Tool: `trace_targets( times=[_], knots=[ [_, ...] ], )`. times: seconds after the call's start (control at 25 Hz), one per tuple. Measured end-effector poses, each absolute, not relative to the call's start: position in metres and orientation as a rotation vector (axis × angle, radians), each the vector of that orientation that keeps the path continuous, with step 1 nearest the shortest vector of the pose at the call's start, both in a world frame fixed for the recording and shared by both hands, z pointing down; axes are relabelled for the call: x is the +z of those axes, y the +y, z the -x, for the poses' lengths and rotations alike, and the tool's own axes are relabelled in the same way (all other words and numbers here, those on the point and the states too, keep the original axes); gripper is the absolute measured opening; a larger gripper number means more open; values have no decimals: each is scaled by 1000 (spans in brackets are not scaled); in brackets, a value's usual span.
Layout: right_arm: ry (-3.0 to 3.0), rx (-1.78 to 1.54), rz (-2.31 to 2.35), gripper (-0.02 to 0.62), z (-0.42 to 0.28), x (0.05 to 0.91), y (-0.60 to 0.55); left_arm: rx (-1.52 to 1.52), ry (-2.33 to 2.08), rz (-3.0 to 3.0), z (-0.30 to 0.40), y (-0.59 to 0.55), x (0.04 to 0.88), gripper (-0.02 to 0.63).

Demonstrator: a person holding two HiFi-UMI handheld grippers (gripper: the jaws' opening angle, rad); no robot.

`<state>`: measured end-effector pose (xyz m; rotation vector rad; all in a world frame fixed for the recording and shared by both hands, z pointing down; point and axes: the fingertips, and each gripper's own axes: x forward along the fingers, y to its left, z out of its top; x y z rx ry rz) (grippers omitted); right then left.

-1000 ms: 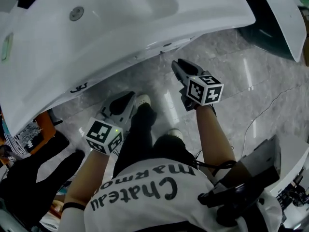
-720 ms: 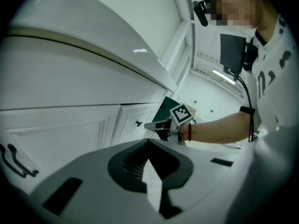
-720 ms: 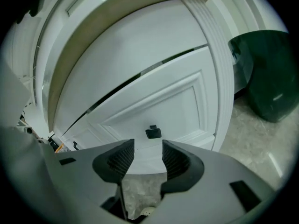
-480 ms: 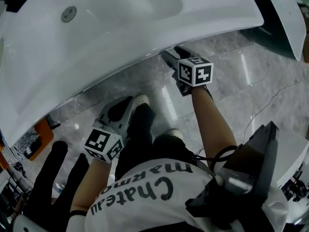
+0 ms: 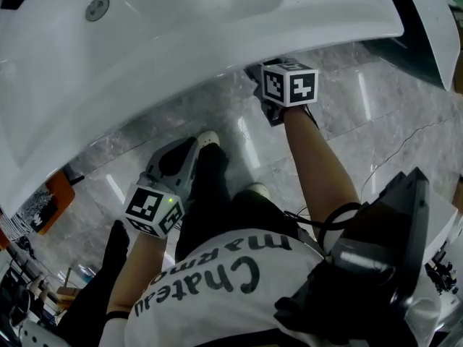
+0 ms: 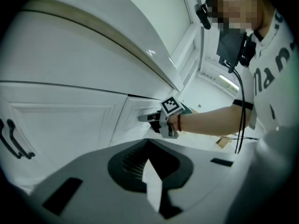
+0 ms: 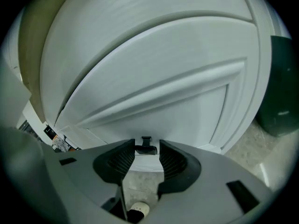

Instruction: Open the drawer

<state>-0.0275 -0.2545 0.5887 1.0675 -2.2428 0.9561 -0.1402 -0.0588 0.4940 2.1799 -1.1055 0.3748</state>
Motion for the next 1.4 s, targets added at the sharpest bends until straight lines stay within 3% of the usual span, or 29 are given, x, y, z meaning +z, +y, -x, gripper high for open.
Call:
trace_targets(
  times=[1.4],
  knots=[
    [-2041,976,-1009,143,27,594,-245,354,-1149,-2147,159,-3,469,8]
  ],
)
